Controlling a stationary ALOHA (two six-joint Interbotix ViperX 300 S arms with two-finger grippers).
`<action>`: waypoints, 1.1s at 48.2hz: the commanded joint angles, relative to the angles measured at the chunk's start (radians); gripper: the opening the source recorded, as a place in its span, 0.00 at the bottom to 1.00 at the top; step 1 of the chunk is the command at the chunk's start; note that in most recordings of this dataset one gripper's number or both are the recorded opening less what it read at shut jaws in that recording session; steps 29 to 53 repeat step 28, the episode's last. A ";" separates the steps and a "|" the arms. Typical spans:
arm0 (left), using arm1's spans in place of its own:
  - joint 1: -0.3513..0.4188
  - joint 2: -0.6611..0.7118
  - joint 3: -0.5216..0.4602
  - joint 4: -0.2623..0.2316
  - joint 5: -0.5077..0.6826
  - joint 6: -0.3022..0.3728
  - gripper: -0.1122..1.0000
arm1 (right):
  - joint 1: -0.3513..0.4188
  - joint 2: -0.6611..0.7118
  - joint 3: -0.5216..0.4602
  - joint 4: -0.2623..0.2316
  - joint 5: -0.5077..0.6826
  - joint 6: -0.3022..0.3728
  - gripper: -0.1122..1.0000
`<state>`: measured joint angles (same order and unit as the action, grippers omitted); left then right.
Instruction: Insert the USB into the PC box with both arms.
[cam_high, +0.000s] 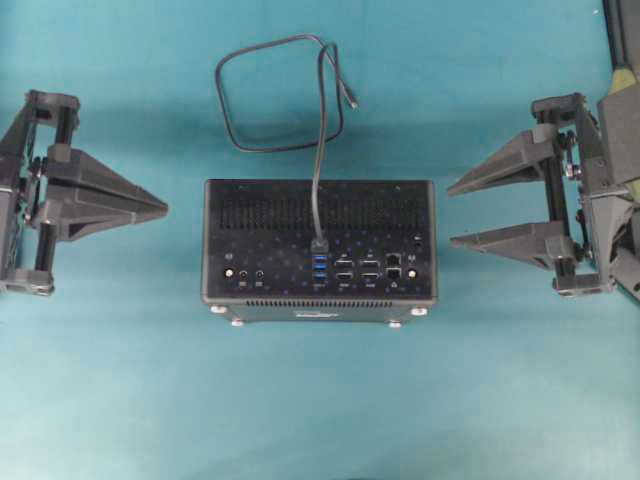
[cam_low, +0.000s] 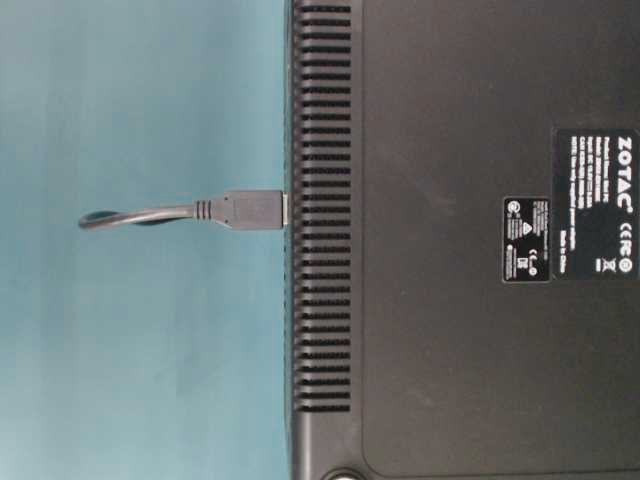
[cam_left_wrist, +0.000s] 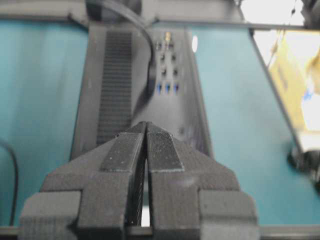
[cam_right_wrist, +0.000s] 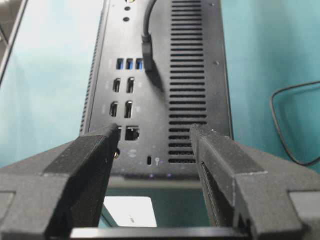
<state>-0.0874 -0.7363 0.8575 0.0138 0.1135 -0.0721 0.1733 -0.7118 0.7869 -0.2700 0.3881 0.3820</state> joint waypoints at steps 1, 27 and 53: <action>-0.002 -0.006 -0.028 0.003 0.048 -0.002 0.10 | -0.003 -0.003 -0.012 0.002 -0.003 0.011 0.69; -0.018 -0.020 -0.051 0.003 0.112 -0.014 0.10 | -0.006 -0.003 -0.011 0.002 0.006 0.014 0.69; -0.020 -0.020 -0.051 0.003 0.110 -0.015 0.10 | -0.006 -0.003 -0.011 0.002 0.006 0.014 0.69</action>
